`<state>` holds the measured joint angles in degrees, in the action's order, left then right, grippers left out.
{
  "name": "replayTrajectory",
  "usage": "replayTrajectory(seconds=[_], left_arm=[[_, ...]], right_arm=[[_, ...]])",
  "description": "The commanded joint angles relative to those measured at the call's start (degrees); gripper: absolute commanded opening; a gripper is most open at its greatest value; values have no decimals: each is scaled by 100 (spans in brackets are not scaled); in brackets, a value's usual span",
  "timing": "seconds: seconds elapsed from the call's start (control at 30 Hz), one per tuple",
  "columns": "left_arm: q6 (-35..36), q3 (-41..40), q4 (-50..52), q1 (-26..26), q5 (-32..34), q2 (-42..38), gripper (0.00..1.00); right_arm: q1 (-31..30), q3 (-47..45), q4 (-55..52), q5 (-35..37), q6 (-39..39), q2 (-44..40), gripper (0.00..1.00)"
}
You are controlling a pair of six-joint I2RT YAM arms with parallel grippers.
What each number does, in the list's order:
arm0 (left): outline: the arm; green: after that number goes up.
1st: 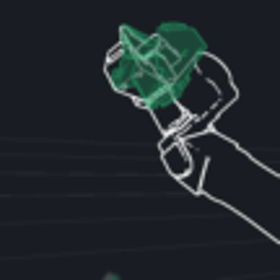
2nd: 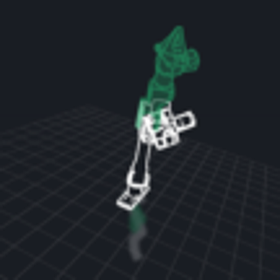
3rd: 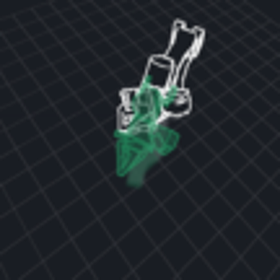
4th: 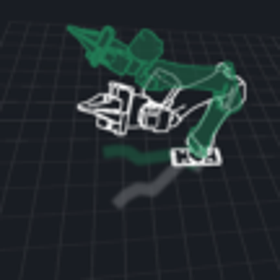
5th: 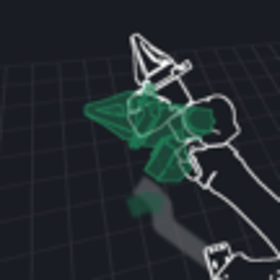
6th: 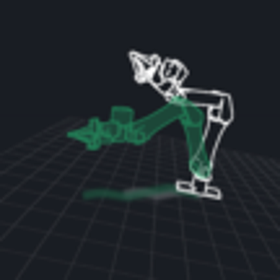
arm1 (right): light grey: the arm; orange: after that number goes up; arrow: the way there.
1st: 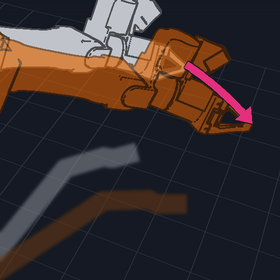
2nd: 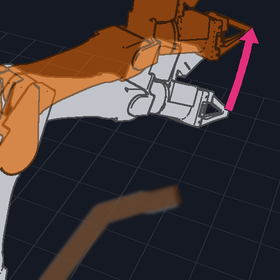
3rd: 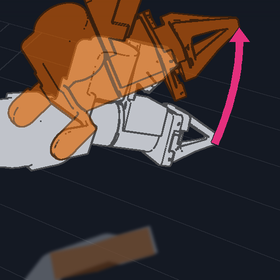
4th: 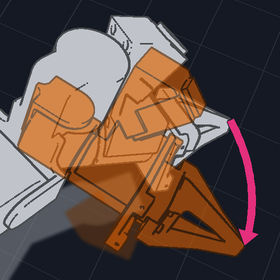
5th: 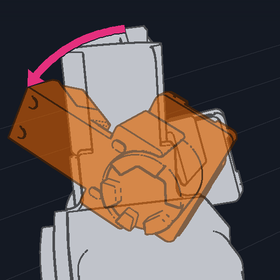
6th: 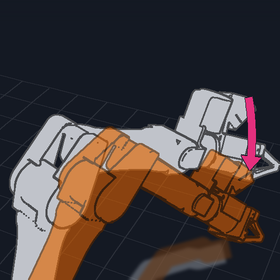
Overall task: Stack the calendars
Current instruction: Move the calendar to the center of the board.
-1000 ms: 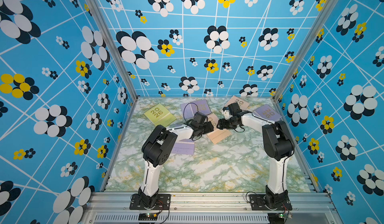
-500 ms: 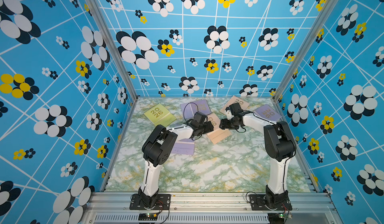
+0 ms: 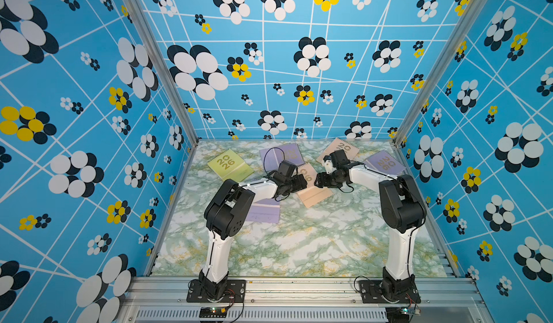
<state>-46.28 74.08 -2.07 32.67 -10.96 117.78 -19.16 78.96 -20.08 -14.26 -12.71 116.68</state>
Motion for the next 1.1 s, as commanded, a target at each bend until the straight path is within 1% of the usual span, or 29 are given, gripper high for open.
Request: replayTrajectory(seconds=[0.0,0.2,0.4,0.57,0.7,0.8,0.93,1.07], left_arm=[[202,76,478,-48,-141,203,81],[191,-166,421,-45,-242,47,80],[-18,-780,129,52,-433,-265,79],[-49,-1071,102,126,-344,-437,79],[364,-850,572,110,-62,-522,79],[666,-587,866,106,121,-511,79],[830,-303,981,86,130,-374,79],[866,-186,941,73,53,-218,78]], right_arm=[[-246,-456,-160,-314,-193,-190,70],[-525,-1062,-141,-136,-404,-630,69],[-585,-1686,2,-36,-881,-1209,69],[-516,-1871,-102,633,-1081,-1495,71],[-278,-1816,38,536,-1134,-1431,71],[-232,-1635,140,414,-1015,-1295,71],[-211,-1324,152,297,-936,-1031,70],[-202,-1134,203,234,-929,-798,70]])
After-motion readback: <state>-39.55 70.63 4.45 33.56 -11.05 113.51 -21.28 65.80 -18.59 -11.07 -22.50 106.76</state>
